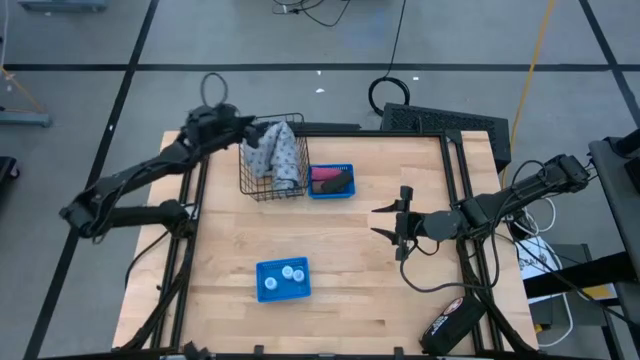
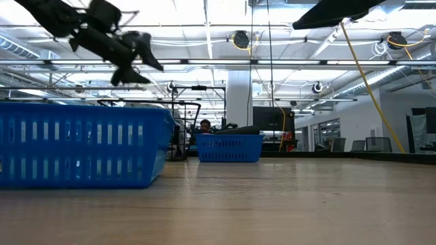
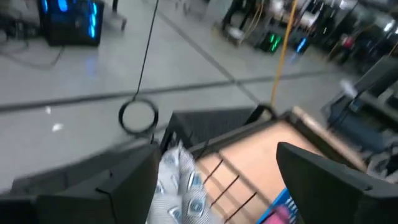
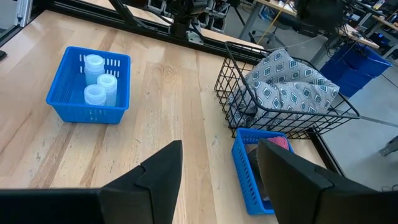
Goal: Pick & Place Medicine items
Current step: Return to Home Position
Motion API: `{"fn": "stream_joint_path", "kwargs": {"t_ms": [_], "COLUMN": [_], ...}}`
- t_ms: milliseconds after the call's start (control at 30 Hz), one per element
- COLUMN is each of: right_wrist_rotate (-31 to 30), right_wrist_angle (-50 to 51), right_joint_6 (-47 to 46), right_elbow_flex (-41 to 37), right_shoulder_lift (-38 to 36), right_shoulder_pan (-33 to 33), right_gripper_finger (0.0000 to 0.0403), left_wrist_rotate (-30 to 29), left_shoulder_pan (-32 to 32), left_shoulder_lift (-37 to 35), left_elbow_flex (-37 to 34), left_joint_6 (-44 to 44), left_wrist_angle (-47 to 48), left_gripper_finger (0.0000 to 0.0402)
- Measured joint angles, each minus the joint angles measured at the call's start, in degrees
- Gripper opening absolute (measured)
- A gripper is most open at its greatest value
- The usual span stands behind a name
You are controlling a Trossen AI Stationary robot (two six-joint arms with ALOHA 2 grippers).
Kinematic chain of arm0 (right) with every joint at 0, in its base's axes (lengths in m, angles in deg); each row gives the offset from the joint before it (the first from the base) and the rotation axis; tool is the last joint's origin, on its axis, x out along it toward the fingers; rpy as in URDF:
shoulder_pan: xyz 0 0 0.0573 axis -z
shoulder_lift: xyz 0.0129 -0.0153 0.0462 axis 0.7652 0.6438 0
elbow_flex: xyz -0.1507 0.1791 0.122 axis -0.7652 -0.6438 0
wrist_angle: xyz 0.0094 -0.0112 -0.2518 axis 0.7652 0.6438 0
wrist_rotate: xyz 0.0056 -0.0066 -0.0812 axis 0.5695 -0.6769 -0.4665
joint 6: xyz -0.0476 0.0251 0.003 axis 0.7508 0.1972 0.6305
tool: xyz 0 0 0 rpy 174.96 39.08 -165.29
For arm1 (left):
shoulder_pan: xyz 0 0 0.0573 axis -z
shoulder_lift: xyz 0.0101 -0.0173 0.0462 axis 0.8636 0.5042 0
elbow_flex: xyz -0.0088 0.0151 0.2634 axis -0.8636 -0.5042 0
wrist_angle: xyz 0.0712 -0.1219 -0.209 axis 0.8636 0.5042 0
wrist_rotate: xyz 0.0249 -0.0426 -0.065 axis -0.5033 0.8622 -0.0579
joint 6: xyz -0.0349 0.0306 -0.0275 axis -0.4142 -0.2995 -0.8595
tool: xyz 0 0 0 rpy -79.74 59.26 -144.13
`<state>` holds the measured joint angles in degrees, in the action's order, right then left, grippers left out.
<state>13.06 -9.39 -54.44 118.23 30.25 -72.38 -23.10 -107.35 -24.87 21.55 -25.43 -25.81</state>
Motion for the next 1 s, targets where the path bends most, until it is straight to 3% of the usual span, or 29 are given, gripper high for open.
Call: {"fn": "stream_joint_path", "kwargs": {"t_ms": [233, 433, 700, 800, 1000], "right_wrist_rotate": [0.0, 0.0, 0.0, 0.1, 0.2], "right_wrist_angle": [0.0, 0.0, 0.0, 0.2, 0.1], "right_joint_6": [0.1, -6.3, -5.0, -4.8, -6.5], "right_elbow_flex": [0.0, 0.0, 0.0, 0.0, -0.6], "right_shoulder_lift": [0.0, 0.0, -0.1, -0.2, -1.9], "right_shoulder_pan": [0.0, 0.0, 0.0, 0.9, 3.5], "right_gripper_finger": [0.0197, 0.0197, 0.0196, 0.0197, 0.0197], "left_wrist_rotate": [1.8, 4.5, 4.6, 7.6, 11.6], "left_shoulder_pan": [-0.5, -0.5, -0.4, 1.0, 7.2], "left_shoulder_lift": [-16.1, -29.9, -39.5, -42.3, -49.7], "left_elbow_flex": [0.0, 0.0, -0.2, -4.1, -18.4], "left_joint_6": [-0.6, 8.9, 9.5, 7.7, 2.8], "left_wrist_angle": [8.9, 24.5, 39.4, 37.3, 24.5], "left_gripper_finger": [0.0316, 0.0319, 0.0323, 0.0318, 0.0313]}}
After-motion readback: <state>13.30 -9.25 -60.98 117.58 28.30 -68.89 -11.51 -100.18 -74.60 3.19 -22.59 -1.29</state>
